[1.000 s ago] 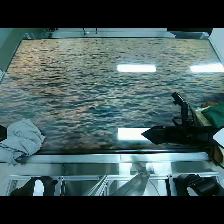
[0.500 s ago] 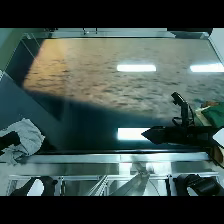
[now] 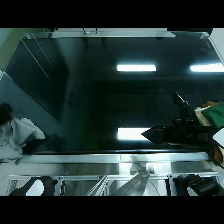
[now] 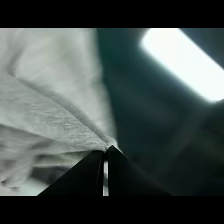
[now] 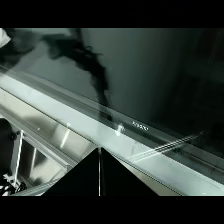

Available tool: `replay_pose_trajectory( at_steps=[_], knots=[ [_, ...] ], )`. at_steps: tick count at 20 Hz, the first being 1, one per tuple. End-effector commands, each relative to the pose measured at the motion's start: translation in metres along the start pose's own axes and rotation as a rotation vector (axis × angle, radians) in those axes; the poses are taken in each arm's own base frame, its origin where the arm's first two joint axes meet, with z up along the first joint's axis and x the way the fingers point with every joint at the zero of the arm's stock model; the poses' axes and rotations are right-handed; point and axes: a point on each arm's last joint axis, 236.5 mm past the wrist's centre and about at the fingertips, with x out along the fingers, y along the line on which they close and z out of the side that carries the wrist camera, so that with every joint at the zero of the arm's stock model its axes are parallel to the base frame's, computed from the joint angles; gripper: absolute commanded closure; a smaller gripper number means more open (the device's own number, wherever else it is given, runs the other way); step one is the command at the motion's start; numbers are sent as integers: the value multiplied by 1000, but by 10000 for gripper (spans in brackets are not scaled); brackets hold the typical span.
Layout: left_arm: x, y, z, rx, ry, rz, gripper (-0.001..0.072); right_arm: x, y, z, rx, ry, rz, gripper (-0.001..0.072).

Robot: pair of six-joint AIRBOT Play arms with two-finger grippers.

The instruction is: Fold the shirts.

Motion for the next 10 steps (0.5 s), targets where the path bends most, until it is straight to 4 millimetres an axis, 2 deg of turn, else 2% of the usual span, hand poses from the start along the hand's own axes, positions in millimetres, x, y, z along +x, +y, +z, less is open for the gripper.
replay_pose_trajectory(
  at_steps=[1, 2, 3, 4, 5, 6, 8, 10],
  knots=[
    [-173, -183, 39, 236, -357, -617, 691, 0, 0, 0, 0, 1, 0, 698],
    [-223, -219, 31, 311, -427, -756, 691, 0, 0, 0, 0, 1, 0, 698],
    [-256, -240, 20, 369, -459, -834, 691, 0, 0, 0, 0, 1, 1, 698],
    [-273, -252, 7, 423, -463, -869, 691, 0, 0, 0, 0, 1, 0, 698],
    [-278, -261, -7, 465, -432, -891, 690, 0, 0, 0, 0, 1, 0, 698],
    [-274, -267, -22, 500, -371, -908, 690, 0, 0, 0, 1, 1, 1, 699],
    [-251, -275, -48, 563, -215, -911, 690, 0, 0, 0, 1, 1, 1, 698],
    [-217, -273, -51, 587, -119, -835, 690, 0, 0, 0, 1, 2, 0, 698]
  ],
)
